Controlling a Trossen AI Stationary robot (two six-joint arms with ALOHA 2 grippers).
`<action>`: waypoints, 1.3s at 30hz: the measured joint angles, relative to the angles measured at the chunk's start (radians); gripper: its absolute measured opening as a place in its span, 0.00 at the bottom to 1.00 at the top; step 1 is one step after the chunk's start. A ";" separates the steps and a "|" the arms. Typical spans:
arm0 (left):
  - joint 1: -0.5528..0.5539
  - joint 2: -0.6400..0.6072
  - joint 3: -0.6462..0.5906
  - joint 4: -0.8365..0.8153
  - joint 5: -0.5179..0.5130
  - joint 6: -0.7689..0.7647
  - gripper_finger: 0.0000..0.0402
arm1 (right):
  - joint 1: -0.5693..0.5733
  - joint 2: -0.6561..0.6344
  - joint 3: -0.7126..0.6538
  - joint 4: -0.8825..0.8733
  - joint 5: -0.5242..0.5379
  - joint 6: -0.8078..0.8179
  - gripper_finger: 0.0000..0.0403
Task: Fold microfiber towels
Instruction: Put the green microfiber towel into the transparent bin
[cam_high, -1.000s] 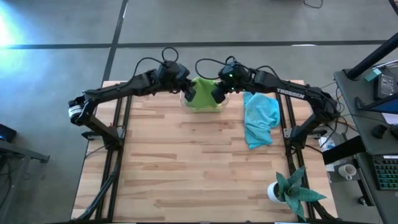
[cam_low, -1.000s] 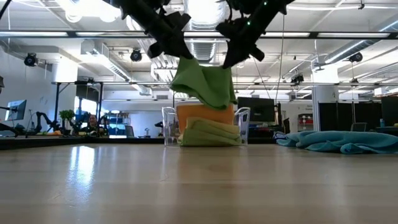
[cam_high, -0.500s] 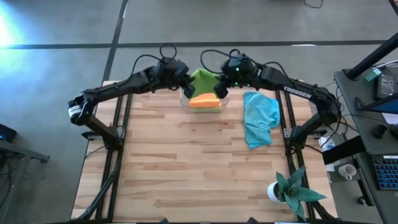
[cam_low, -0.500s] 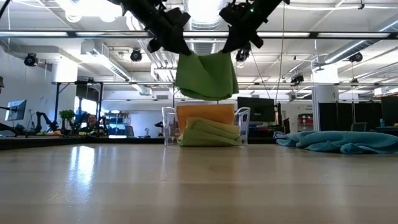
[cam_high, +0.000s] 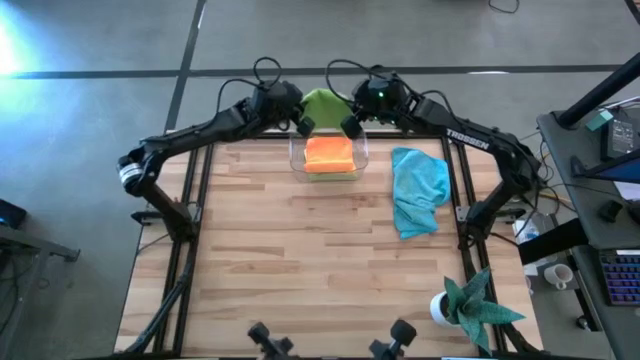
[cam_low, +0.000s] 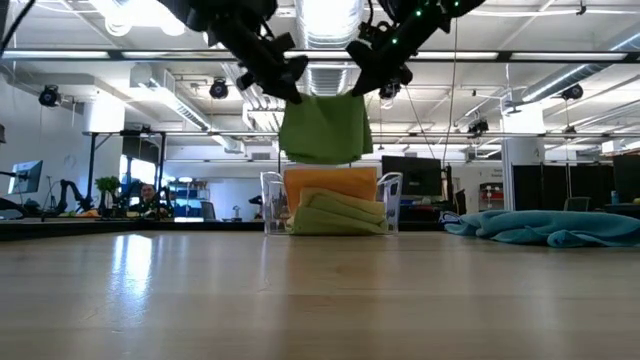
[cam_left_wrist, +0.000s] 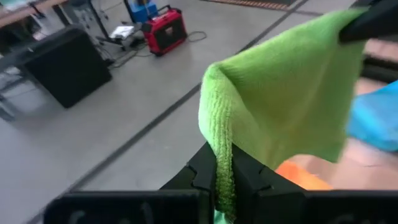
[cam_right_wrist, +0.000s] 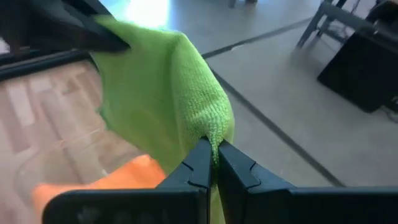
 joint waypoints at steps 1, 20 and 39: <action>0.006 0.016 0.000 0.021 -0.006 0.023 0.02 | -0.008 0.009 0.000 0.020 -0.002 -0.009 0.02; 0.146 0.215 0.001 0.372 0.002 0.217 0.02 | -0.174 0.175 -0.001 0.243 -0.152 -0.212 0.02; 0.132 0.260 0.000 0.258 0.074 0.212 0.02 | -0.181 0.235 -0.002 0.031 -0.161 -0.398 0.02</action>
